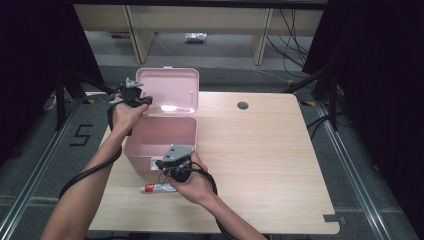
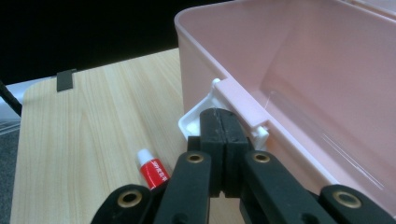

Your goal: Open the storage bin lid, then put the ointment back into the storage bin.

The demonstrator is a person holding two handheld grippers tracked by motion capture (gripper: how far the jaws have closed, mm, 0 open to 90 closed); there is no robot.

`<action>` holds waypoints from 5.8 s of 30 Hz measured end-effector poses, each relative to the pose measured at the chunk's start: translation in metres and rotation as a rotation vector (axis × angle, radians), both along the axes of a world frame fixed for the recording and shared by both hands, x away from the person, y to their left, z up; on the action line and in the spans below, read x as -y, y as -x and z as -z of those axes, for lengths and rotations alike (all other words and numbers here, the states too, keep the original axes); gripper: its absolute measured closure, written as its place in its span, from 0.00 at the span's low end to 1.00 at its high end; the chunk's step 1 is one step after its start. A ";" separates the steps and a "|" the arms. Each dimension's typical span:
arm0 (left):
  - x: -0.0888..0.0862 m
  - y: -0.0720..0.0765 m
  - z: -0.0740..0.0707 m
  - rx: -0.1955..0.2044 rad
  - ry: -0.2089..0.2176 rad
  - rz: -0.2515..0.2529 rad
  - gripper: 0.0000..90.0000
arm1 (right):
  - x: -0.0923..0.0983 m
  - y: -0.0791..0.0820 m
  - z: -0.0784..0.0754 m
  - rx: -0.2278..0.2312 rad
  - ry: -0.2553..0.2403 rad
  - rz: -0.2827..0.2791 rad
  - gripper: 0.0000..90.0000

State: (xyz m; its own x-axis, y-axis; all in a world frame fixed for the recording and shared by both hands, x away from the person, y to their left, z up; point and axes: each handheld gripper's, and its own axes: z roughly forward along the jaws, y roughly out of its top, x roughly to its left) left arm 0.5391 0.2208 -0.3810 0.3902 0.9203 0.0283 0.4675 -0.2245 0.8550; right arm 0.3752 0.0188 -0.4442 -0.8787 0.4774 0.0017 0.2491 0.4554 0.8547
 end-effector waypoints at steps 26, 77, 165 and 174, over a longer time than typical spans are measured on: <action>-0.066 0.161 0.010 0.174 0.127 0.059 0.77 | 0.001 -0.003 0.000 -0.001 -0.002 -0.011 1.00; -0.057 0.209 0.033 0.223 0.131 0.223 0.59 | 0.003 0.003 -0.013 0.021 -0.005 -0.040 0.93; 0.040 0.173 0.108 -0.247 -0.519 0.816 0.69 | 0.085 0.010 -0.003 -0.037 0.042 0.074 0.84; 0.040 0.170 0.110 -0.255 -0.517 0.825 0.72 | 0.087 0.010 -0.002 -0.047 0.044 0.083 0.84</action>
State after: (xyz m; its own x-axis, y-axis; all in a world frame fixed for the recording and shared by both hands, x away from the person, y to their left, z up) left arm 0.3690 0.1809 -0.4905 0.9503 0.2580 0.1744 0.1540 -0.8762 0.4567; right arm 0.3649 -0.0681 -0.4424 -0.8356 0.5490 0.0195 0.3268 0.4682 0.8210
